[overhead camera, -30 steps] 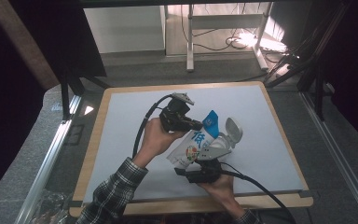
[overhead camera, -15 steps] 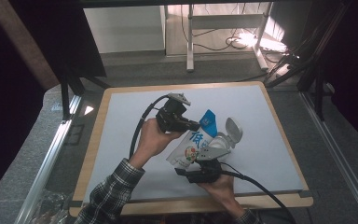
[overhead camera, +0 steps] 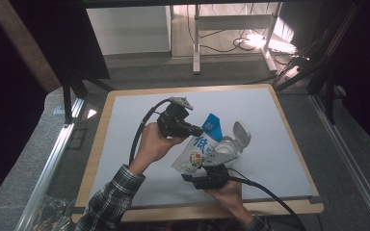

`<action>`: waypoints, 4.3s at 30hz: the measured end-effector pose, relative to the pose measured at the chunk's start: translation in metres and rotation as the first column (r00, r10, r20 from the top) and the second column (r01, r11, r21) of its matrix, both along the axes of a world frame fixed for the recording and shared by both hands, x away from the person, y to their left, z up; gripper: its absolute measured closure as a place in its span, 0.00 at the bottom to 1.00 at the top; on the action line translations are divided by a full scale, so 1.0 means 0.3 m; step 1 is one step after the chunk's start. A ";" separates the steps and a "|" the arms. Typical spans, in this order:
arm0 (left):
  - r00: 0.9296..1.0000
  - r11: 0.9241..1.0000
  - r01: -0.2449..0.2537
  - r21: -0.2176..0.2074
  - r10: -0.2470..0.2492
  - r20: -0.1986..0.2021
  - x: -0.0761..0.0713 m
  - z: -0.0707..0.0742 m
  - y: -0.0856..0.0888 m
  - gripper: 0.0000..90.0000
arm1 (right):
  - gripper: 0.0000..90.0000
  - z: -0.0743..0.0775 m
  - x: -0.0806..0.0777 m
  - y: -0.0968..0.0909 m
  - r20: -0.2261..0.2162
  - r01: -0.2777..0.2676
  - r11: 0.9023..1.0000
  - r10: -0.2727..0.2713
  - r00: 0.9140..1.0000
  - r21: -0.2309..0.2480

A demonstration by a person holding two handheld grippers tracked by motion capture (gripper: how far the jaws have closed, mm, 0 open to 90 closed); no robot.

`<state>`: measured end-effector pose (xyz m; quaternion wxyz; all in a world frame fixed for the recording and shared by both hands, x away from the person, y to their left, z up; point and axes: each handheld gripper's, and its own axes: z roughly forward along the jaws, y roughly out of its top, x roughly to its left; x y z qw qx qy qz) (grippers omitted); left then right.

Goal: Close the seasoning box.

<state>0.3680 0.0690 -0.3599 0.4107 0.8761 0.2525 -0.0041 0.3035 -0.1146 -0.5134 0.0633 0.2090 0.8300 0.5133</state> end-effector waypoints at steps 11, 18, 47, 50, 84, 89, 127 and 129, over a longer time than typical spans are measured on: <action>1.000 1.000 0.009 -0.018 -0.008 0.025 -0.009 0.003 0.002 1.00 | 0.48 0.000 -0.003 -0.005 0.010 0.007 1.000 -0.007 1.000 -0.004; 0.999 0.999 0.018 -0.029 -0.017 0.040 -0.009 0.008 0.001 1.00 | 0.47 0.001 -0.007 -0.022 0.000 0.006 1.000 -0.006 1.000 -0.012; 0.996 0.998 0.006 -0.070 0.000 0.085 -0.010 0.029 0.004 1.00 | 0.49 -0.006 -0.017 -0.054 -0.026 0.031 0.999 -0.032 0.999 -0.023; 0.996 0.997 -0.008 -0.077 0.015 0.090 -0.008 0.028 0.019 1.00 | 0.49 -0.008 -0.014 -0.055 -0.031 0.033 0.999 -0.034 0.999 -0.025; 0.974 0.982 -0.125 -0.139 0.148 0.172 0.045 -0.068 0.163 1.00 | 0.49 0.006 -0.007 -0.080 -0.042 0.043 0.999 -0.044 0.998 -0.019; 0.971 0.979 -0.142 -0.145 0.166 0.169 0.062 -0.091 0.182 1.00 | 0.49 0.007 -0.005 -0.089 -0.045 0.045 0.999 -0.046 0.998 -0.022; 0.931 0.949 -0.269 -0.166 0.300 0.209 0.121 -0.236 0.302 1.00 | 0.49 -0.002 -0.030 -0.208 -0.094 0.045 0.996 -0.052 0.994 -0.074; 0.931 0.947 -0.269 -0.176 0.302 0.204 0.111 -0.244 0.323 1.00 | 0.49 -0.003 -0.031 -0.216 -0.097 0.047 0.996 -0.054 0.994 -0.080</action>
